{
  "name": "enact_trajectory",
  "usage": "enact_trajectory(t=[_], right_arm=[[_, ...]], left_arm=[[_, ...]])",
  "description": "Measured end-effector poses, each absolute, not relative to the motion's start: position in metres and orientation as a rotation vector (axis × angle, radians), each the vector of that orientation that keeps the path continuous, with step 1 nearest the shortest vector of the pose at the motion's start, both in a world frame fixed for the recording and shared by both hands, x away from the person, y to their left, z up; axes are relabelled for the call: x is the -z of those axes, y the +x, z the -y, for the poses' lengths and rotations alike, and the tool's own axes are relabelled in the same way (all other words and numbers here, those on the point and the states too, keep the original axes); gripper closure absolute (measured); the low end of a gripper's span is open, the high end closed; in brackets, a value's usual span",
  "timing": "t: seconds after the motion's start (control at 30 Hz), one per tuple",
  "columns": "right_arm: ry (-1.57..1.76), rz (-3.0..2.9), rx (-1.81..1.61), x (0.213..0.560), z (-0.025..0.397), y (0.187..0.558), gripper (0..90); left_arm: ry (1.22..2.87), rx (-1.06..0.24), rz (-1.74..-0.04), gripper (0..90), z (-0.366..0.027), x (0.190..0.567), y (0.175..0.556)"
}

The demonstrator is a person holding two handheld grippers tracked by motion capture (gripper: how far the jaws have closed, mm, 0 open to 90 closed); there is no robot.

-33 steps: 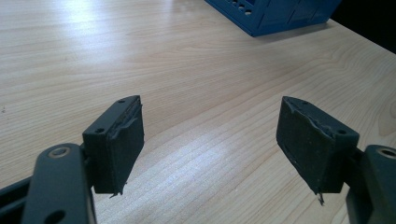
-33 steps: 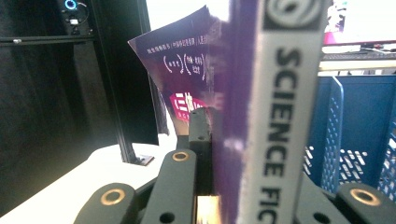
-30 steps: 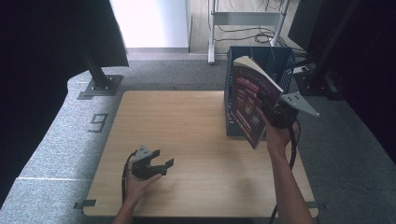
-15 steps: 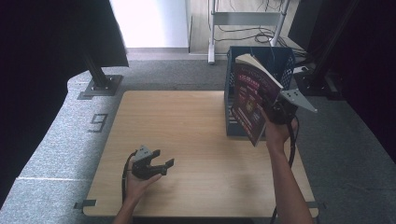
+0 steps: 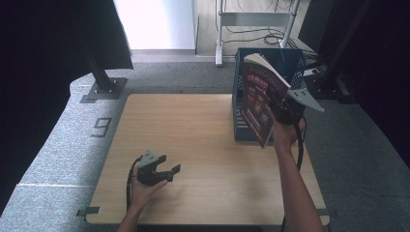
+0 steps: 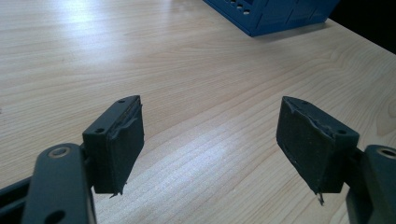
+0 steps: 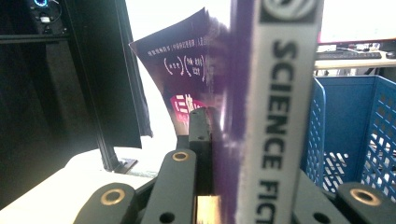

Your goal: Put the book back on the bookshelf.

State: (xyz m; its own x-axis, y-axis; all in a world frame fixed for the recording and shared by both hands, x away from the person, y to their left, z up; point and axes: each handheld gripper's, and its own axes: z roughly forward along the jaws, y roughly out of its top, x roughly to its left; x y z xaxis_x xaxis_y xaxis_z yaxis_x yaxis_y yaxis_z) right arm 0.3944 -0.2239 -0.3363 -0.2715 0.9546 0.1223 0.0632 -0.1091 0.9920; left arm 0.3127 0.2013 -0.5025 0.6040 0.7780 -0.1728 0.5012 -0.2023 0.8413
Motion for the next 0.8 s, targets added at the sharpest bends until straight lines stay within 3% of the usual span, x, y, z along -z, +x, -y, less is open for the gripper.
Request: enact_trajectory(t=[0.8], right_arm=[[1.226, -1.384, -1.445, 0.341, 0.218, 0.418, 81.8]], left_arm=[[1.86, -0.352, -1.031, 23.2, -0.203, 0.503, 0.313]])
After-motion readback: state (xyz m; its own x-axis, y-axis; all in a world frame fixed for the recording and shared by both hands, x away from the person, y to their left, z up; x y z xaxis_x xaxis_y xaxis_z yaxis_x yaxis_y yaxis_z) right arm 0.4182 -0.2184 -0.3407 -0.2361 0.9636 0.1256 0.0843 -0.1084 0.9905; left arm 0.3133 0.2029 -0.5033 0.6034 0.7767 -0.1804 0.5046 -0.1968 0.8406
